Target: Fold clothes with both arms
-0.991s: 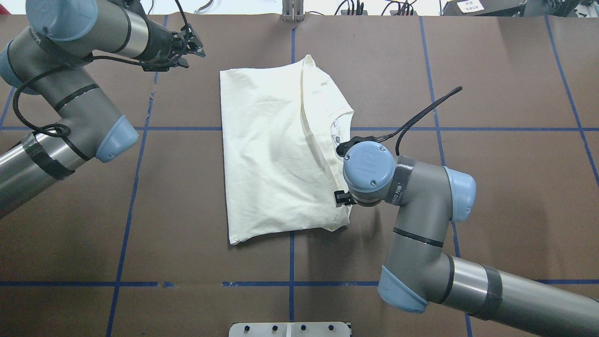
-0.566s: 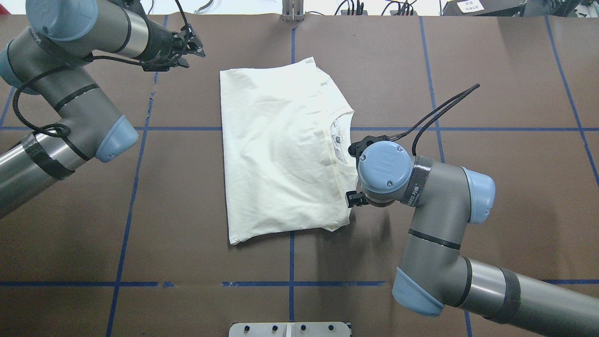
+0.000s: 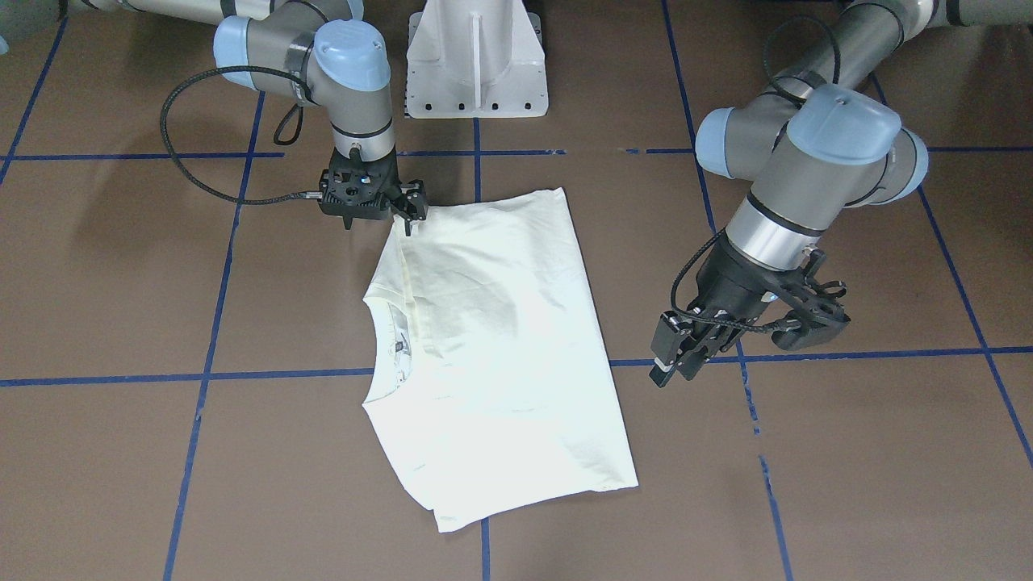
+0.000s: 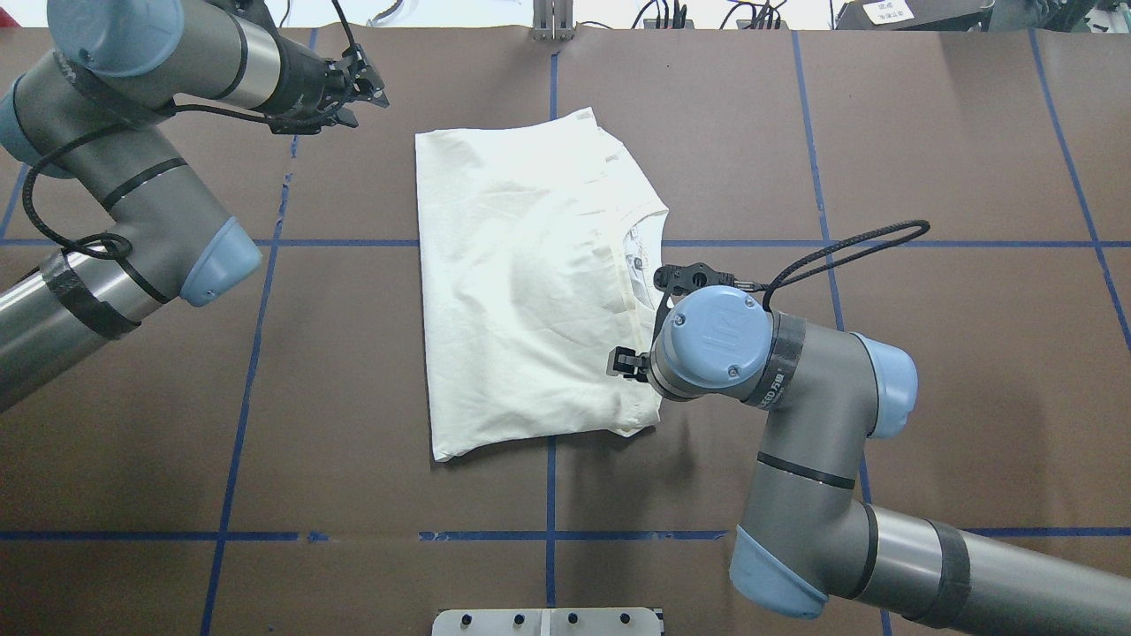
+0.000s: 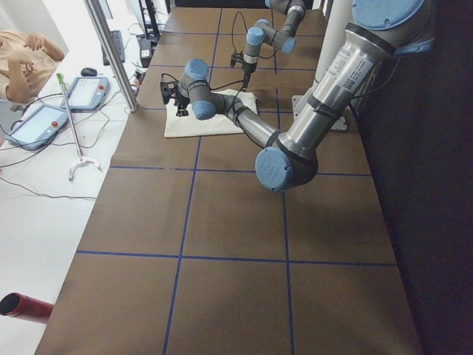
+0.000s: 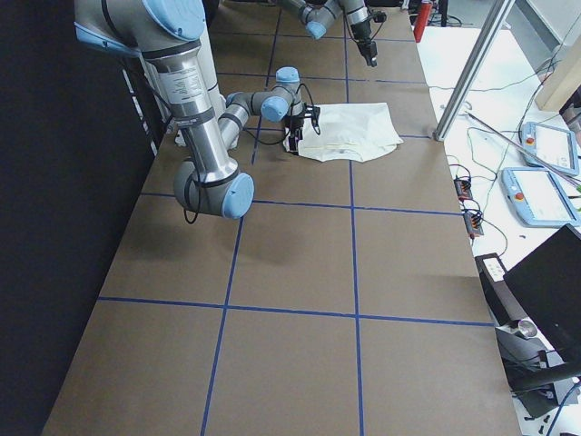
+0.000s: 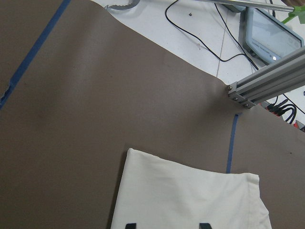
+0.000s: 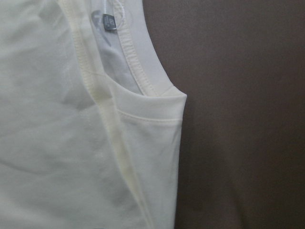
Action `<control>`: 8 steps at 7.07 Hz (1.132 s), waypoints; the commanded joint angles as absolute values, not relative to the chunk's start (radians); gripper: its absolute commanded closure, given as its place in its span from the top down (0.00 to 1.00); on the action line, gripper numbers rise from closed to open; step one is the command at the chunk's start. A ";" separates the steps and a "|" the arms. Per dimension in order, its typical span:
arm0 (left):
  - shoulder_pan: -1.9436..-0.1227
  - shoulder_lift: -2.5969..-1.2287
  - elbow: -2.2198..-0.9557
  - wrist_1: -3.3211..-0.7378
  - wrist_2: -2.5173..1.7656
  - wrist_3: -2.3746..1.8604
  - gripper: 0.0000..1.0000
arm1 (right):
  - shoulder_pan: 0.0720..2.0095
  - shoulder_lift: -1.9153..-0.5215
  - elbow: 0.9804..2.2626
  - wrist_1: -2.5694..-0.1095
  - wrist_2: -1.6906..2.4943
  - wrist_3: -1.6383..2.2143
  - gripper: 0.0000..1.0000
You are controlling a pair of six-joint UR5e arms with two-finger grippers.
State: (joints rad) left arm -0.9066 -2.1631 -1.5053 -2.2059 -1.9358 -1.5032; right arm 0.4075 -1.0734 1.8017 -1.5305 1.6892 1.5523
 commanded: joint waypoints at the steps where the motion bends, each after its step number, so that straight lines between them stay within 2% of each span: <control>1: -0.907 -2.163 -1.505 -2.206 -1.936 -1.503 0.54 | 0.367 -1.084 1.792 -1.453 1.640 1.825 0.70; 4: -0.907 -2.164 -1.508 -2.206 -1.934 -1.508 0.54 | 0.334 -1.101 1.778 -1.454 1.605 1.828 0.70; 5: -0.905 -2.167 -1.509 -2.191 -1.934 -1.508 0.54 | 0.334 -1.100 1.776 -1.453 1.605 1.829 0.63; 6: -0.907 -2.168 -1.512 -2.189 -1.934 -1.508 0.54 | 0.334 -1.101 1.779 -1.453 1.606 1.838 0.10; 7: -0.907 -2.168 -1.514 -2.186 -1.934 -1.508 0.54 | 0.331 -1.100 1.779 -1.453 1.606 1.838 0.00; 8: -0.907 -2.166 -1.514 -2.186 -1.934 -1.508 0.54 | 0.330 -1.098 1.778 -1.451 1.608 1.836 0.00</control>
